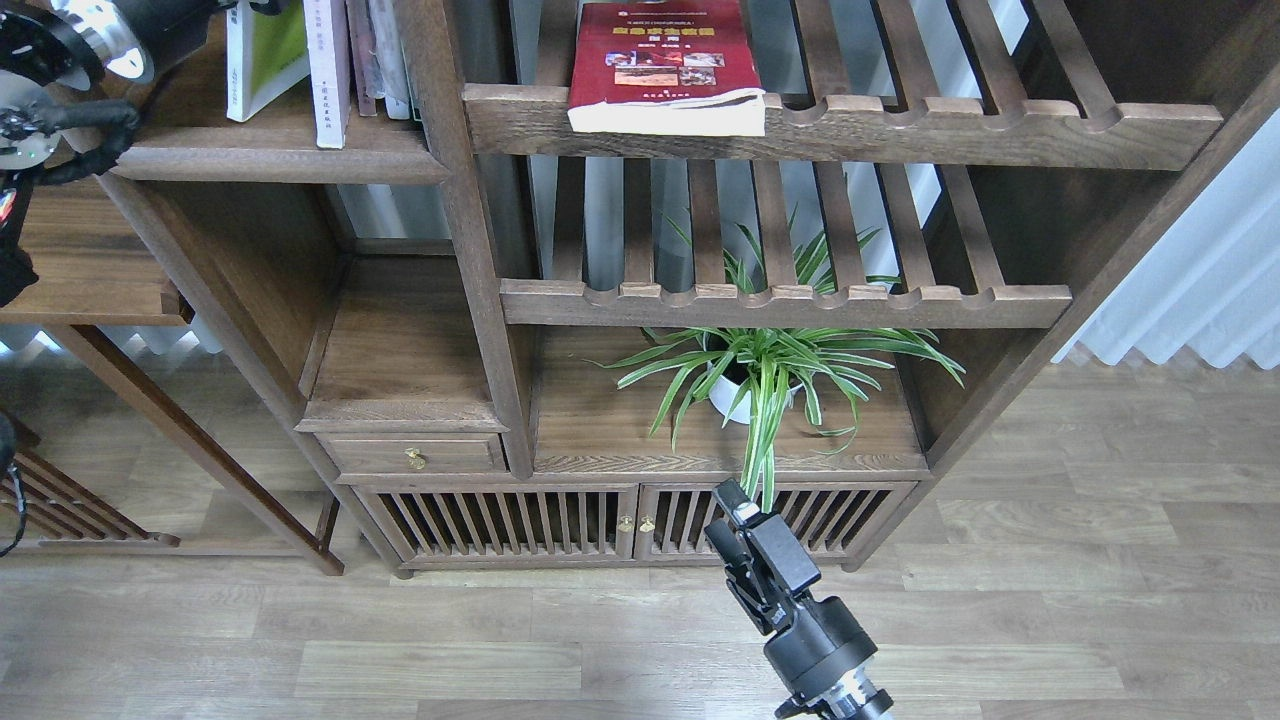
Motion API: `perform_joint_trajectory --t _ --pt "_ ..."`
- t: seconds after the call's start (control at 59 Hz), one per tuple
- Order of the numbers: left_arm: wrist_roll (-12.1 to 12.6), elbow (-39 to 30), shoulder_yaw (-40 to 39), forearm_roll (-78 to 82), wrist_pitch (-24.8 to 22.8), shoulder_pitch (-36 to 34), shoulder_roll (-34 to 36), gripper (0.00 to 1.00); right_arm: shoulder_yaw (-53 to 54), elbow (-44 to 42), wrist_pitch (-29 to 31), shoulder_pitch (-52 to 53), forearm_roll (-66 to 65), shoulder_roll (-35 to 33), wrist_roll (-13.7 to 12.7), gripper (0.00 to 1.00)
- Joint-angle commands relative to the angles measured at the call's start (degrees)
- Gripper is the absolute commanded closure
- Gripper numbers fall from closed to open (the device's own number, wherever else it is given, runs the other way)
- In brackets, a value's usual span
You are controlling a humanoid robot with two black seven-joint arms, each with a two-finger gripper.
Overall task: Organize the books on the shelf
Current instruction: 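Push the yellow book onto the upper shelf with the left gripper, then withdraw the left gripper down from the upper shelf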
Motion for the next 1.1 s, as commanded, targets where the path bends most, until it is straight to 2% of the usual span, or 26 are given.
perform_joint_trajectory --t 0.0,0.17,0.492,0.645,0.763,1.086 --pt "0.8 -6.1 -0.9 -2.2 0.0 3.1 2.2 0.49 0.0 0.2 0.0 -0.3 0.1 -0.2 -0.1 0.01" --pt "2.3 -13.5 -2.5 -4.4 0.0 6.9 5.4 0.49 0.0 0.2 0.0 -0.3 0.1 -0.2 -0.1 0.02" --pt "2.3 -19.5 -6.0 -5.0 0.0 14.4 6.1 0.47 0.0 0.3 0.0 -0.3 0.1 -0.2 -0.1 0.02" --pt "2.3 -23.2 -9.8 -5.0 0.0 19.4 7.1 0.47 0.1 0.3 0.0 -0.3 0.1 -0.2 -0.1 0.01" --pt "2.3 -27.6 -15.7 -5.0 0.0 25.1 7.3 0.46 -0.1 0.3 0.0 0.3 0.2 -0.1 0.0 0.02" --pt "2.3 -32.6 -18.4 -5.2 0.0 29.4 7.2 0.43 -0.2 0.3 0.0 0.7 0.2 0.5 0.0 0.02"
